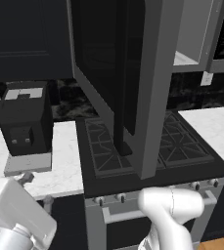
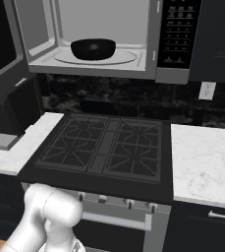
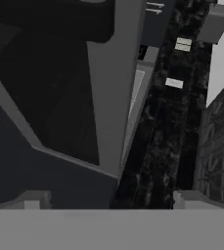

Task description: Open the microwave, place the bowl with waffle inside the microwave, then close the microwave door and turn it on.

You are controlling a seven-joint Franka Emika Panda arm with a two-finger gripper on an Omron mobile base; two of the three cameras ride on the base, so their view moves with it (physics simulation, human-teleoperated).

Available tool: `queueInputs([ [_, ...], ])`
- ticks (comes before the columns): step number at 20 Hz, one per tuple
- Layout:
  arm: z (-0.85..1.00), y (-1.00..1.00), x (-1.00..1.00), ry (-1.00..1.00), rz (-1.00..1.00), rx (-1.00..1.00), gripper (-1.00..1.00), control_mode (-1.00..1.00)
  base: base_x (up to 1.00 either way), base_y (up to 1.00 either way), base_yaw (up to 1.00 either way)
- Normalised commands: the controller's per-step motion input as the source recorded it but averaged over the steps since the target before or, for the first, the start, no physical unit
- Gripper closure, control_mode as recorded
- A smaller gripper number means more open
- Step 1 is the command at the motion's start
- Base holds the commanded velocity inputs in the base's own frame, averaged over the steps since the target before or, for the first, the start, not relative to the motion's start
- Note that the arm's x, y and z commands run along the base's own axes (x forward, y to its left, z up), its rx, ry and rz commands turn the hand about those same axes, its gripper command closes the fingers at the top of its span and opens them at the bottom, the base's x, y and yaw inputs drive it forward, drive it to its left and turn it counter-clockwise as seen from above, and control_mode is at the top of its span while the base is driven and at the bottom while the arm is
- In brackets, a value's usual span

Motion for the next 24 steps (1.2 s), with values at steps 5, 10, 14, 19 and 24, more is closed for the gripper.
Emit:
queueInputs([
  [5,-0.44,0.10,0.69,-0.11,-0.12,0.00,-1.00,-1.00,0.00,0.00,0.00],
  [10,-0.23,0.27,0.36,-0.35,-0.09,0.00,-1.00,-1.00,0.00,0.00,0.00],
  [14,-0.01,0.10,0.42,-0.26,-0.07,0.00,-1.00,-1.00,0.00,0.00,0.00],
  [19,0.00,-0.10,0.62,-0.08,-0.02,0.06,-1.00,-1.00,0.00,0.00,0.00],
  [24,0.00,-0.03,0.82,-0.10,0.00,0.08,-1.00,-1.00,0.00,0.00,0.00],
])
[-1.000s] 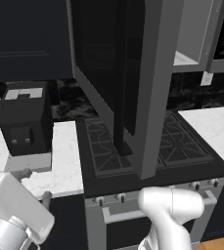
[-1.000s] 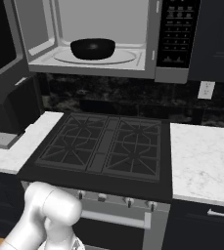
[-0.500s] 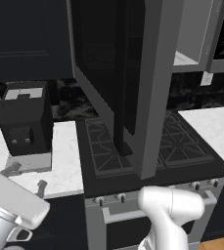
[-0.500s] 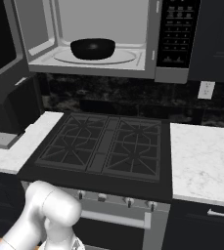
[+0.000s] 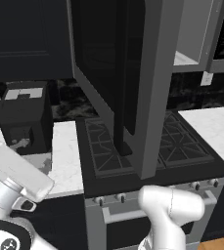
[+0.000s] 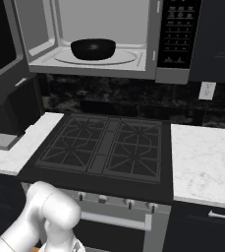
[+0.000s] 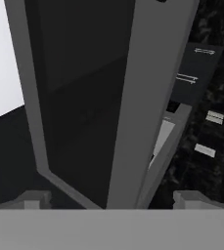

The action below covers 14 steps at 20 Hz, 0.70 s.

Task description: Open the microwave, place the bowl with waffle inside the microwave, then close the microwave door and turn it on.

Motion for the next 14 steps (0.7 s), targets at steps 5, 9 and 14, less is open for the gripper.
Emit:
queueInputs([
  [5,0.04,-0.17,0.72,-0.09,0.00,0.08,-1.00,-1.00,0.00,0.00,0.00],
  [9,0.18,-0.56,0.30,-0.13,0.00,0.06,-1.00,-1.00,0.00,0.00,0.00],
  [14,0.27,-0.76,0.19,-0.18,0.00,0.07,-1.00,-1.00,0.00,0.00,0.00],
])
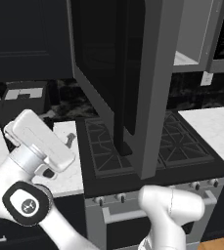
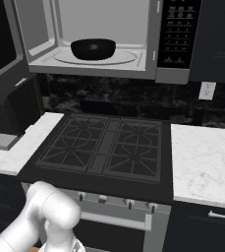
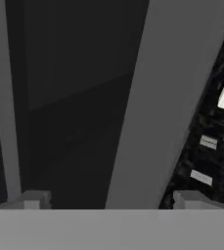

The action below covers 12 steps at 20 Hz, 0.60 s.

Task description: Open the microwave, place the bowl with waffle inside the microwave, then close the microwave door and turn it on.

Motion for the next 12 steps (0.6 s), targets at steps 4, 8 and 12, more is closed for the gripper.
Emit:
queueInputs([
  [4,0.16,-0.97,0.22,-0.16,0.00,0.13,-1.00,-1.00,0.00,0.00,0.00],
  [8,0.31,-1.00,0.13,-0.18,0.00,0.16,-1.00,-1.00,0.00,0.00,0.00],
  [12,0.81,-0.99,-0.05,-0.29,0.01,0.16,-1.00,-1.00,0.00,0.00,0.00],
])
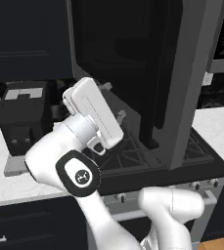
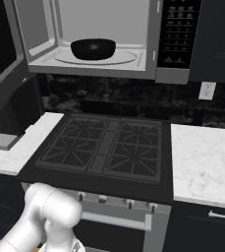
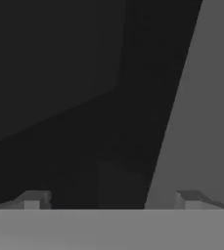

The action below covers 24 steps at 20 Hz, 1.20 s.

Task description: Open the microwave, place the bowl with waffle inside the microwave, then close the microwave door and turn it on.

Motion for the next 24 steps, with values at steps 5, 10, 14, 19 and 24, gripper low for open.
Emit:
queueInputs([
  [5,1.00,-0.91,0.02,-0.25,0.03,0.14,-1.00,-1.00,0.00,0.00,0.00],
  [10,0.41,-1.00,0.78,0.02,0.00,0.22,-1.00,-1.00,0.00,0.00,0.00],
  [14,0.00,-0.98,1.00,0.22,0.04,0.21,-1.00,-1.00,0.00,0.00,0.00],
  [19,0.00,-0.87,1.00,0.13,0.15,0.21,-1.00,-1.00,0.00,0.00,0.00],
  [24,-0.04,-0.85,1.00,0.18,0.24,0.20,-1.00,-1.00,0.00,0.00,0.00],
])
